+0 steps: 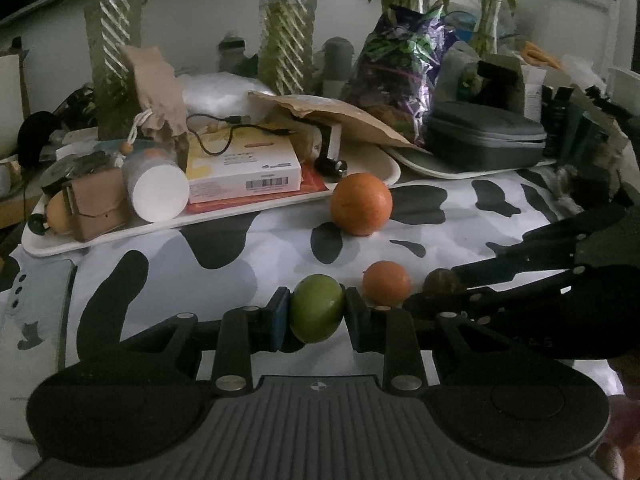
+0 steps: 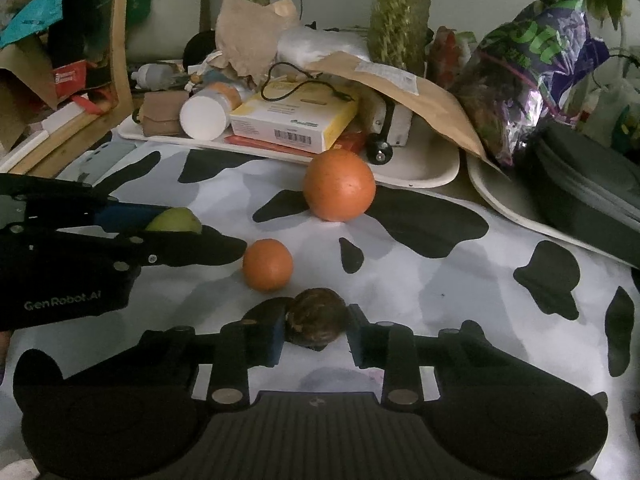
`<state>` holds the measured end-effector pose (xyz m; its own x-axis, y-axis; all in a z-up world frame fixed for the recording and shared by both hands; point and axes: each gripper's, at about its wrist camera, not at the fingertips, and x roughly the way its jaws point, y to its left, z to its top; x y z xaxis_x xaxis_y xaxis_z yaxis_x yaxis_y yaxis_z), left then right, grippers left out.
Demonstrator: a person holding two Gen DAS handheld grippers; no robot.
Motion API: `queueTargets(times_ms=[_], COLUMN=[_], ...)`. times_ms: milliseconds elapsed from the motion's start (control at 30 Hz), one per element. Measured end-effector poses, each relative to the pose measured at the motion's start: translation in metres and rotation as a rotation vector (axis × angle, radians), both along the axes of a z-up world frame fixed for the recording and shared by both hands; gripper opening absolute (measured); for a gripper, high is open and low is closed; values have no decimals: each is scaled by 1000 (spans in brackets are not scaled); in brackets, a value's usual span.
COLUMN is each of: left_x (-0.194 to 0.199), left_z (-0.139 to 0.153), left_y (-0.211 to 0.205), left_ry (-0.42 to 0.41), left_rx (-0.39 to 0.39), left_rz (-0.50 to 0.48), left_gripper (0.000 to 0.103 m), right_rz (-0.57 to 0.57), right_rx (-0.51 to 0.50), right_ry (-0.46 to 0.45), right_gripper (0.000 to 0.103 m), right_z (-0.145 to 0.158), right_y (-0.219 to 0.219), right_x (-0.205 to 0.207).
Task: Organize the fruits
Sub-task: 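Grasp the dark brown round fruit with the right gripper while the left holds the lime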
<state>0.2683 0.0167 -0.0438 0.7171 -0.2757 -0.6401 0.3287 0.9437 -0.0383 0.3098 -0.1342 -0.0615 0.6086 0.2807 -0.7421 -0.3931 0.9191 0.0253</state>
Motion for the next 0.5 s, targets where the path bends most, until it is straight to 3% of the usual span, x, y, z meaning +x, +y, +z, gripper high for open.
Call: queueTargets(times_ms=[500], left_x=[-22], left_z=[7], left_y=[-14], left_ry=[-9], left_rx=[7], left_rz=[-35], left_gripper=[28], right_rz=[-10], right_rx=[12], right_ry=[-41], right_gripper=[33], right_z=[22], right_y=[-8], right_x=[-23])
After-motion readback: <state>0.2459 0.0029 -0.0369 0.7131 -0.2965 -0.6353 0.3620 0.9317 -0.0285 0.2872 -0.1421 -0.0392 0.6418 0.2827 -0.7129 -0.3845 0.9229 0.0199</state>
